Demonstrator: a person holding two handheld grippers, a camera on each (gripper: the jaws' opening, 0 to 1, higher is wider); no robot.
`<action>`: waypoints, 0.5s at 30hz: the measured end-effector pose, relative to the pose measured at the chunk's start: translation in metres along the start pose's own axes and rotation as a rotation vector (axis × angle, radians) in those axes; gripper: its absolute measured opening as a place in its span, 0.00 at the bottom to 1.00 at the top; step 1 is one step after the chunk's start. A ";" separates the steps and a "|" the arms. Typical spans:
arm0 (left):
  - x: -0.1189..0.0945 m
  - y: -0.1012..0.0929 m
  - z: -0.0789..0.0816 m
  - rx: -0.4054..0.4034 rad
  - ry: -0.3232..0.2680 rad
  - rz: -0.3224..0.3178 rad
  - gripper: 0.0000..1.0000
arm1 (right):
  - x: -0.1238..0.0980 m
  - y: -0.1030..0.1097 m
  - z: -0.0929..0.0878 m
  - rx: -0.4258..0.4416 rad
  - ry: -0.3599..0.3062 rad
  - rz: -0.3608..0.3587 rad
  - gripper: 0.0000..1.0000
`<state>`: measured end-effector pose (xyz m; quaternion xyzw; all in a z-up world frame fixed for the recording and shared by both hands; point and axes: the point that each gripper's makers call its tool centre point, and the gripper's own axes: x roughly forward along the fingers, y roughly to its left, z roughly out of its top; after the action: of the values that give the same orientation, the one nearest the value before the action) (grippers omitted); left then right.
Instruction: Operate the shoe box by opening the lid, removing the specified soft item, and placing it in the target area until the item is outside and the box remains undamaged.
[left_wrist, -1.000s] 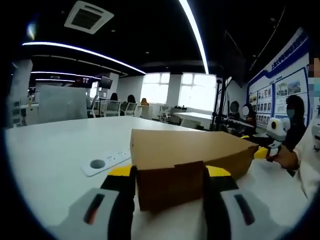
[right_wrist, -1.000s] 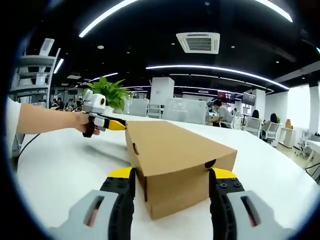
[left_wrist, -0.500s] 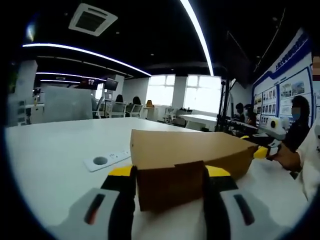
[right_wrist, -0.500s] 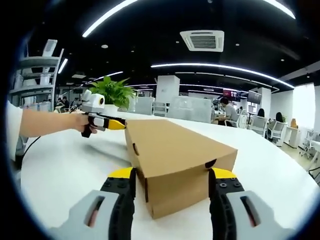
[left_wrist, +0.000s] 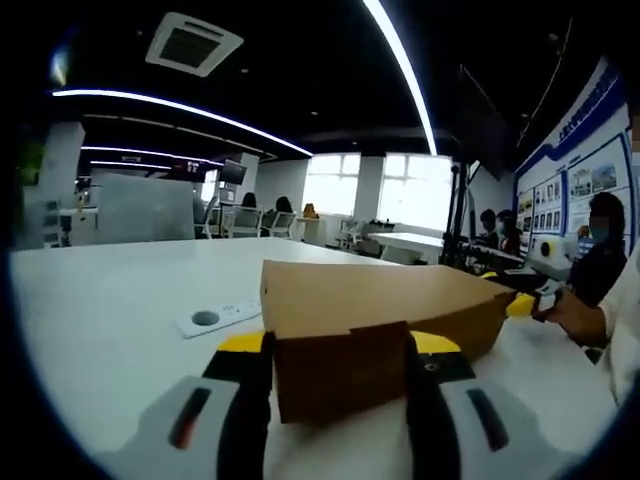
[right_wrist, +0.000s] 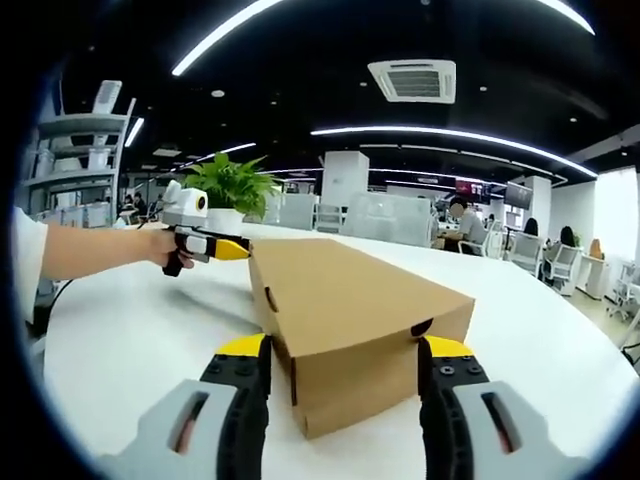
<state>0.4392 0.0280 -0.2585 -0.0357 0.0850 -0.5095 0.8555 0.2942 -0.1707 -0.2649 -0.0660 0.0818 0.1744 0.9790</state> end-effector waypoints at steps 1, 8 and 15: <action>-0.001 -0.001 0.000 0.000 0.001 0.002 0.53 | 0.000 0.000 0.000 0.000 -0.002 0.002 0.60; -0.005 -0.005 -0.001 -0.006 0.025 0.012 0.52 | -0.001 -0.001 0.000 -0.002 -0.007 0.019 0.61; -0.007 -0.007 -0.002 -0.006 0.005 0.021 0.52 | -0.001 -0.003 0.000 -0.005 -0.015 0.034 0.60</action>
<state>0.4299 0.0306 -0.2589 -0.0364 0.0891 -0.5001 0.8606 0.2943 -0.1735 -0.2646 -0.0656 0.0751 0.1915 0.9764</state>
